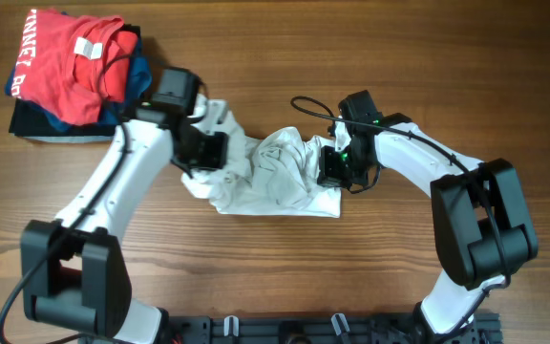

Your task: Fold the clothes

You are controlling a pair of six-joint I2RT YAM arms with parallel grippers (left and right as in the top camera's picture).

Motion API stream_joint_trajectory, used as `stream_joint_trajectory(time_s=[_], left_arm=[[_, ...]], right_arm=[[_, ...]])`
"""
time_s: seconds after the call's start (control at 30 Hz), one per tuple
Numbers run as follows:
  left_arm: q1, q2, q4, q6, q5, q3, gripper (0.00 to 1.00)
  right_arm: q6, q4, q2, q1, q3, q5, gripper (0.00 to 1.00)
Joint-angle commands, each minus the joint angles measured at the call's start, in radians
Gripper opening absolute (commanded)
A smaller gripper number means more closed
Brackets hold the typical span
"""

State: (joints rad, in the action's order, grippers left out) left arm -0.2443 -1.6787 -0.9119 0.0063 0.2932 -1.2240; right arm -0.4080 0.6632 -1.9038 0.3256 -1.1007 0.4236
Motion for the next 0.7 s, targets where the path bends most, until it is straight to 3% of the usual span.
stream_joint_trajectory(time_s=[0.0, 0.4, 0.67], left_arm=[[-0.089, 0.027, 0.03, -0.096, 0.001, -0.02, 0.04], [-0.311, 0.013, 0.199, -0.298, -0.013, -0.02, 0.04], [-0.32, -0.004, 0.229, -0.342, -0.022, -0.02, 0.04]], right_arm=[[-0.012, -0.005, -0.038, 0.0, 0.009, -0.003, 0.04], [-0.011, -0.008, -0.029, -0.014, -0.006, 0.043, 0.04], [0.032, 0.111, 0.171, -0.156, -0.238, 0.261, 0.04]])
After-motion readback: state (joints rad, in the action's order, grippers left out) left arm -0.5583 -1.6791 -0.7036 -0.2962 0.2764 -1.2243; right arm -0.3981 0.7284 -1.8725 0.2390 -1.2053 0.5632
